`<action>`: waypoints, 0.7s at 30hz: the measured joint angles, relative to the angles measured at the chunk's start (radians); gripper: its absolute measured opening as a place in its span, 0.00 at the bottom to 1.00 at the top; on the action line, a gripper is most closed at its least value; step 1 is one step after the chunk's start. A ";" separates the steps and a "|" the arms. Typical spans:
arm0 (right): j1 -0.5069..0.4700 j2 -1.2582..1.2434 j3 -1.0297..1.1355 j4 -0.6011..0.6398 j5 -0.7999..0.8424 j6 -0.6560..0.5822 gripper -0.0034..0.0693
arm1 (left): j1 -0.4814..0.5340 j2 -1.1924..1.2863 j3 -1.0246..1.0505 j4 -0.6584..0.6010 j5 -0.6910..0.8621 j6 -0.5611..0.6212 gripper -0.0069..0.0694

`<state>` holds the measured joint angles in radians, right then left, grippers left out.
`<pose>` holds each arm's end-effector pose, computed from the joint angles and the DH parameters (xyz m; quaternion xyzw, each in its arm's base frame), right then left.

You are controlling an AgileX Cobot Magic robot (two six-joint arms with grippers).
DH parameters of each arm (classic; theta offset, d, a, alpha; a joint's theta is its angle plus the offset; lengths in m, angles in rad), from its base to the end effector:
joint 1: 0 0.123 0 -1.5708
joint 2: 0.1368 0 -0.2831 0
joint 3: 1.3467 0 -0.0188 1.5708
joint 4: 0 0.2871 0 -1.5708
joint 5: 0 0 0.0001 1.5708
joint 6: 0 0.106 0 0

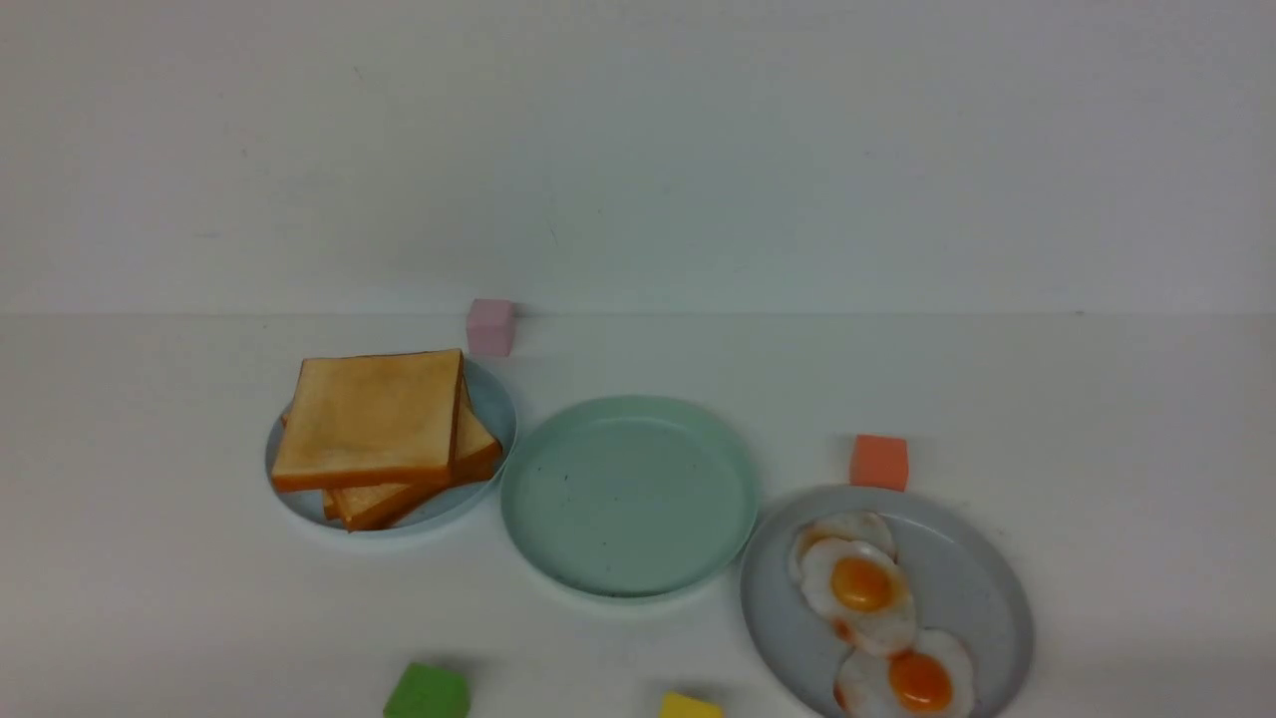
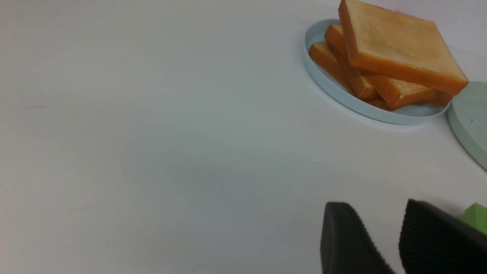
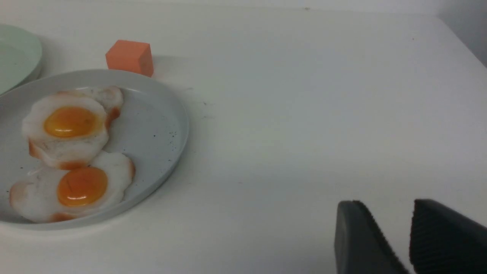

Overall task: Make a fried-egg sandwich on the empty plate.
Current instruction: Use the left arm to grab a slice of bread

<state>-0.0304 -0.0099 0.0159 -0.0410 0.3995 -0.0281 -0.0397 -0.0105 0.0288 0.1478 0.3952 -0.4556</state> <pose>0.1043 -0.0049 0.1677 -0.0097 0.8100 -0.0347 0.5853 0.1048 0.0019 0.1636 -0.1293 0.8009 -0.0816 0.5790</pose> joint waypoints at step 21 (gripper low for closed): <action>0.000 0.000 0.011 0.001 -0.164 0.000 0.37 | 0.000 0.000 0.000 0.000 -0.231 0.000 0.40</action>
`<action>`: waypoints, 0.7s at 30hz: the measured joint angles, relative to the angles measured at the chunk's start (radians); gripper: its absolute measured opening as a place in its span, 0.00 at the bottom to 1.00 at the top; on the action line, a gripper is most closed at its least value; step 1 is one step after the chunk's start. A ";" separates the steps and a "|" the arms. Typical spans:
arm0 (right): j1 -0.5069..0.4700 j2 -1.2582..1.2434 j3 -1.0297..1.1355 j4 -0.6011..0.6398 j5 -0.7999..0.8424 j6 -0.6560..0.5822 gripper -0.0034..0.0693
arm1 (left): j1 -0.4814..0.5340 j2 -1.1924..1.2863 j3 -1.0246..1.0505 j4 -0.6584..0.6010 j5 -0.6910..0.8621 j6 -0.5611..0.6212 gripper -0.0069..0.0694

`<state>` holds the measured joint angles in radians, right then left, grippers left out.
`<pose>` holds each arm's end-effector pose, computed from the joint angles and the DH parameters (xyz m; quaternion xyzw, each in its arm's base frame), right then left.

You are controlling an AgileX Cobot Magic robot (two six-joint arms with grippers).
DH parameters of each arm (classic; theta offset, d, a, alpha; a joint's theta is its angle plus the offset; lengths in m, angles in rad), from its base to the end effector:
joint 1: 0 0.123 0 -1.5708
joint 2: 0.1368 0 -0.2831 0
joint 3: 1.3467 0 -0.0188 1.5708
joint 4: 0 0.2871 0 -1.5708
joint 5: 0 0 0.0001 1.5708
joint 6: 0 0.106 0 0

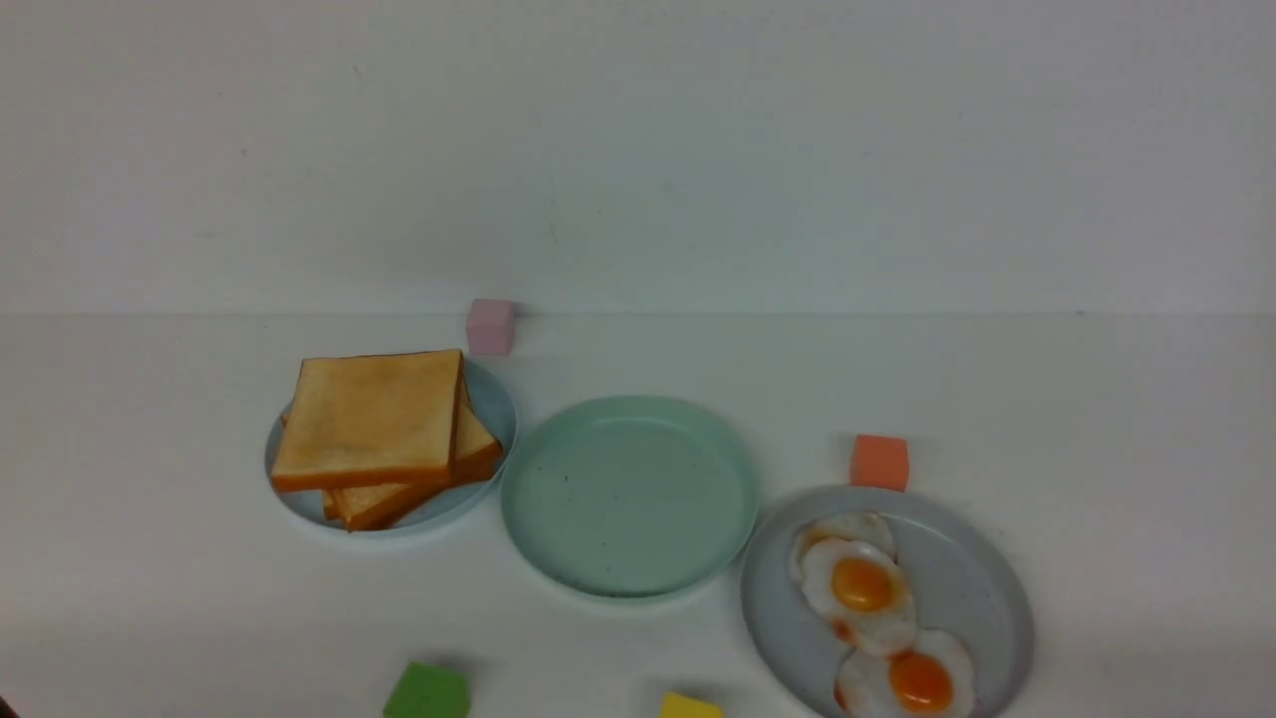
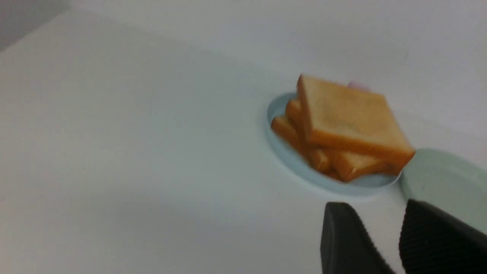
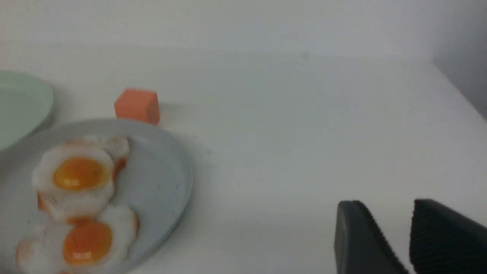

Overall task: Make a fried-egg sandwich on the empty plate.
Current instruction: Use the left arm to grab a slice of bread

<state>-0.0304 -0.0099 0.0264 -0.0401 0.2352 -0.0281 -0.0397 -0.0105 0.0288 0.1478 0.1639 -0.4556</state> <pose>0.1087 -0.0043 0.1805 -0.0110 0.7626 -0.0351 0.6458 0.1098 -0.0018 0.1873 -0.1075 0.7314 -0.1083 0.6647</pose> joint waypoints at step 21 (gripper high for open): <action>0.000 0.000 -0.025 -0.011 -0.555 0.497 0.37 | 0.000 0.000 0.000 -0.064 -0.431 -0.137 0.40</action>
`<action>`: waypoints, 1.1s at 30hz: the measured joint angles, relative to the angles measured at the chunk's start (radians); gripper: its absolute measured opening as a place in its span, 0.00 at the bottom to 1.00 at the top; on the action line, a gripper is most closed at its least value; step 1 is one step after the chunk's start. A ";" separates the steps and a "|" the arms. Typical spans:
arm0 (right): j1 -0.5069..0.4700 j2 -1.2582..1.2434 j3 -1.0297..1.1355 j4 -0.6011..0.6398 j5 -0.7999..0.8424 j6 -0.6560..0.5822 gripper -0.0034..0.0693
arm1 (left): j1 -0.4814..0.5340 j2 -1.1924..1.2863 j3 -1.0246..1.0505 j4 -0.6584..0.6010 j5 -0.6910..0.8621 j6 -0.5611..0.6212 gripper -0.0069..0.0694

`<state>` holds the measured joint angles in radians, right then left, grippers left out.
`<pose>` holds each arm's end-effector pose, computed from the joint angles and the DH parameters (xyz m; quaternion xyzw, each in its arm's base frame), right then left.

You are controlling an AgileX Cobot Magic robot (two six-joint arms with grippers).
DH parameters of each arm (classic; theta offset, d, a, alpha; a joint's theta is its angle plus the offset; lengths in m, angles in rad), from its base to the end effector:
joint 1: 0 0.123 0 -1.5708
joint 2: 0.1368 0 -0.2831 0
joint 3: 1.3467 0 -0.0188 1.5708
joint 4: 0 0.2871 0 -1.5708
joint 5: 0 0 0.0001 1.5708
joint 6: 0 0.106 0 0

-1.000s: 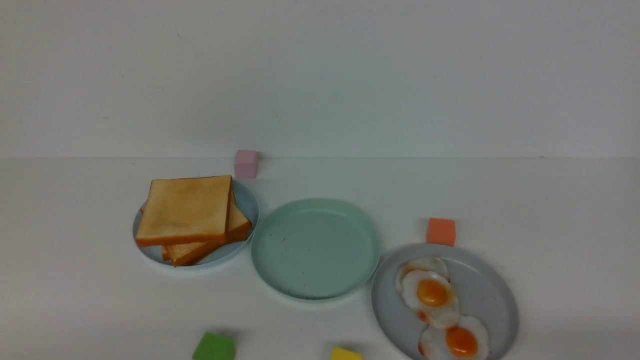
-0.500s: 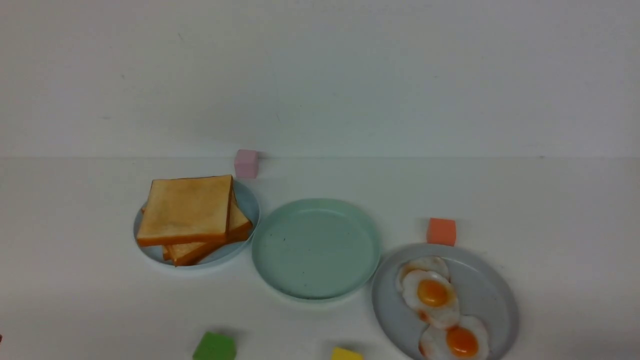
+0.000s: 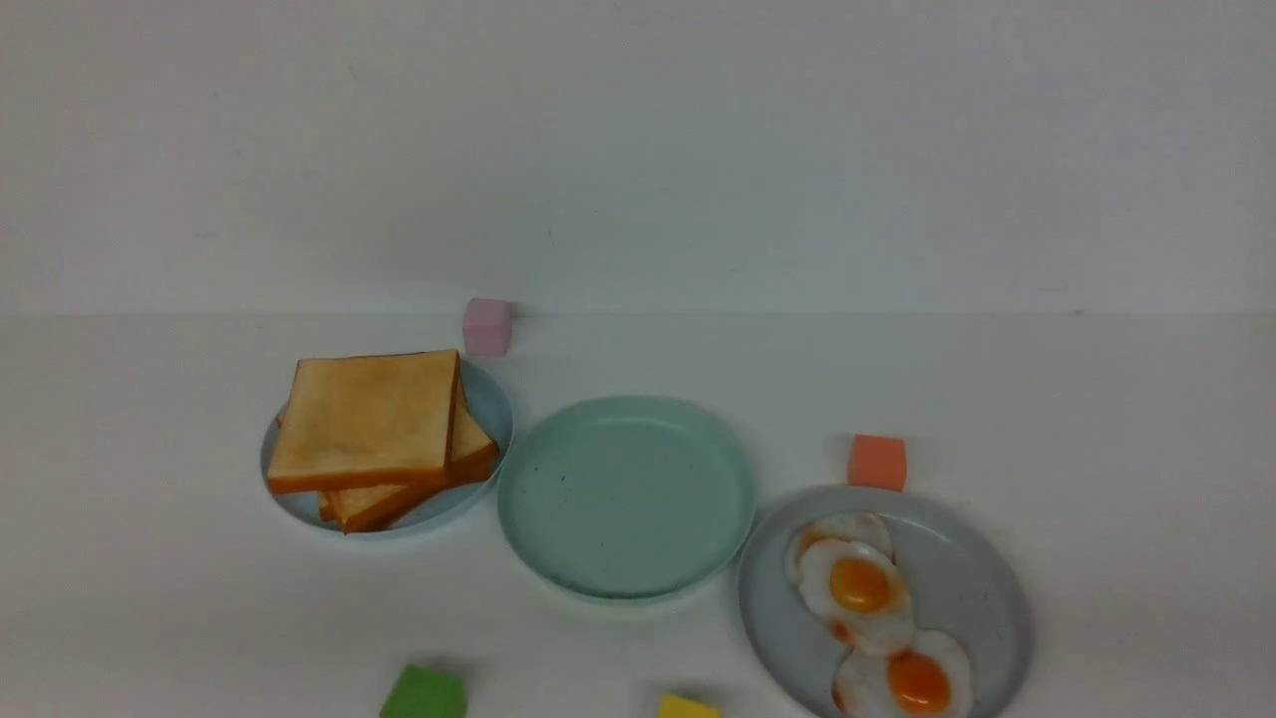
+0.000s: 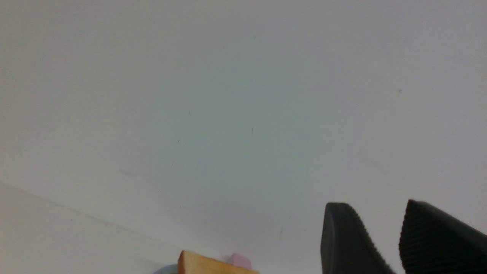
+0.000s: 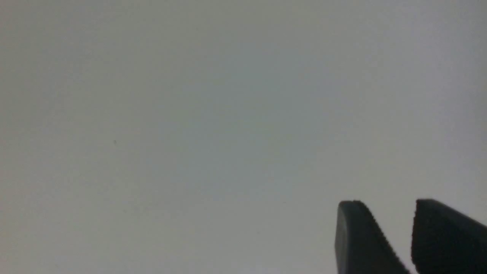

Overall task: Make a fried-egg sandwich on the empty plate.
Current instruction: Use the left arm to grab a slice of bread

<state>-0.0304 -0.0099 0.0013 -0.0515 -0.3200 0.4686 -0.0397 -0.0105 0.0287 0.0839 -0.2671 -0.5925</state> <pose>0.1002 -0.0013 0.2477 0.1152 0.5338 0.1664 0.8210 0.1042 -0.0065 0.2320 -0.1266 0.5652 -0.2280 0.7826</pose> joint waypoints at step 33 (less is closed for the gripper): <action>0.112 1.065 -0.963 0.052 1.132 -0.097 0.37 | 0.000 1.140 -0.868 -0.084 0.778 -0.029 0.40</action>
<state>0.0819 1.0551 -0.9617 0.0000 0.8121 0.3712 -0.0397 1.1295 -0.8390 0.0000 0.5113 -0.6214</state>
